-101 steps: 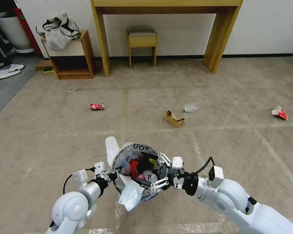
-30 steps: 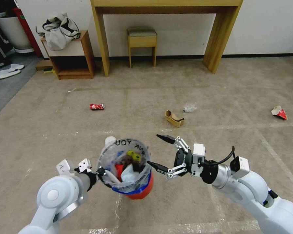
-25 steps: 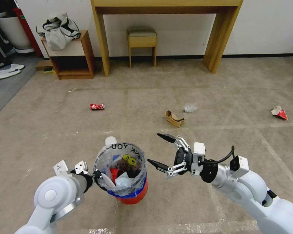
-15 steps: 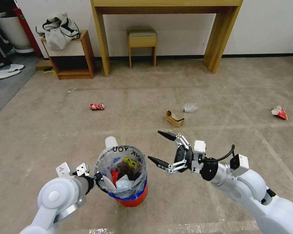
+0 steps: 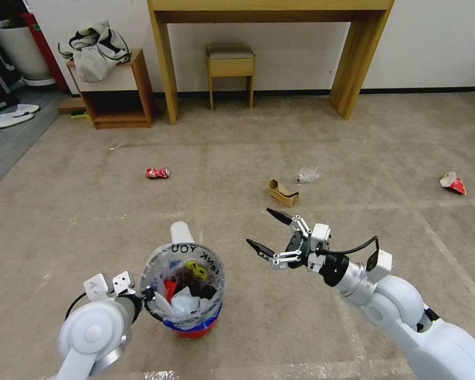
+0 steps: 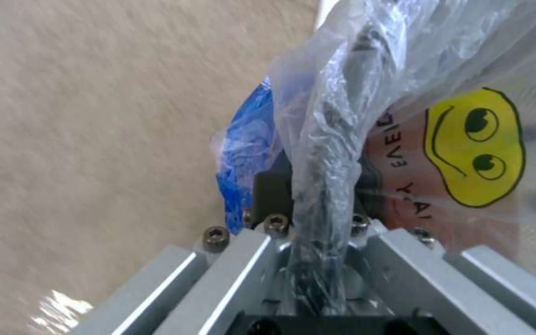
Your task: Pick up the trash bin and place the garbage on the floor into it.
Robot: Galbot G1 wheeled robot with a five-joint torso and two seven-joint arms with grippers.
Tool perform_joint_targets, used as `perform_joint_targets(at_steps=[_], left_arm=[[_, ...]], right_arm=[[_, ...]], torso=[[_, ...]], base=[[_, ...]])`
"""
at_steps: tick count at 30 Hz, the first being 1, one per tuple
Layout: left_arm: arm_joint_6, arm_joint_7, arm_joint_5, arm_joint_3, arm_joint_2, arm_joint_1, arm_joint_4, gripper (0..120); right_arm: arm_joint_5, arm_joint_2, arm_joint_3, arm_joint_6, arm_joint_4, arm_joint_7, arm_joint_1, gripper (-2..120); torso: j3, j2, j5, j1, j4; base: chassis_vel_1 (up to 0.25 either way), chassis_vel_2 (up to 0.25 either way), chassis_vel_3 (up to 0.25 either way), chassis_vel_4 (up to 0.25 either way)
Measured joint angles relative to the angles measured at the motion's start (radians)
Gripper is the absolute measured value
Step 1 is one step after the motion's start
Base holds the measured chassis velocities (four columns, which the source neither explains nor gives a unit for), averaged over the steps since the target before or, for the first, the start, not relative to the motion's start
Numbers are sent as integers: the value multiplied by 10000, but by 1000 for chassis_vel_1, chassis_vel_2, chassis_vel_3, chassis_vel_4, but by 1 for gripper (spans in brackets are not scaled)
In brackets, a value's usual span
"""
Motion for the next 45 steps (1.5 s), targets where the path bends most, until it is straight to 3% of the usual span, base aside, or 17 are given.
perform_joint_targets(at_steps=[2, 8, 27, 36, 45], left_arm=[[-10, 445, 717, -143, 12, 162, 13, 0], [-39, 721, 851, -260, 160, 319, -229, 0], [239, 762, -252, -975, 826, 1371, -2353, 0], [238, 916, -1, -968, 815, 1376, -2323, 0], [-140, 1438, 660, -816, 653, 1374, -2131, 0]], right_arm=[[-34, 86, -10, 26, -121, 1, 40, 100], [-89, 175, -1, 38, -238, 3, 47, 100], [-577, 444, -1, 181, -807, 229, 223, 100], [-682, 476, -51, 180, -876, 277, 235, 100], [-676, 458, -102, 214, -947, 245, 262, 100]], torso=[[0, 0, 3, 0, 3], [0, 0, 3, 0, -1], [0, 0, 1, 0, 0], [0, 0, 1, 0, 0], [0, 0, 1, 0, 0]], base=[[0, 0, 0, 0], [0, 0, 0, 0], [0, 0, 0, 0], [0, 0, 0, 0], [0, 0, 0, 0]])
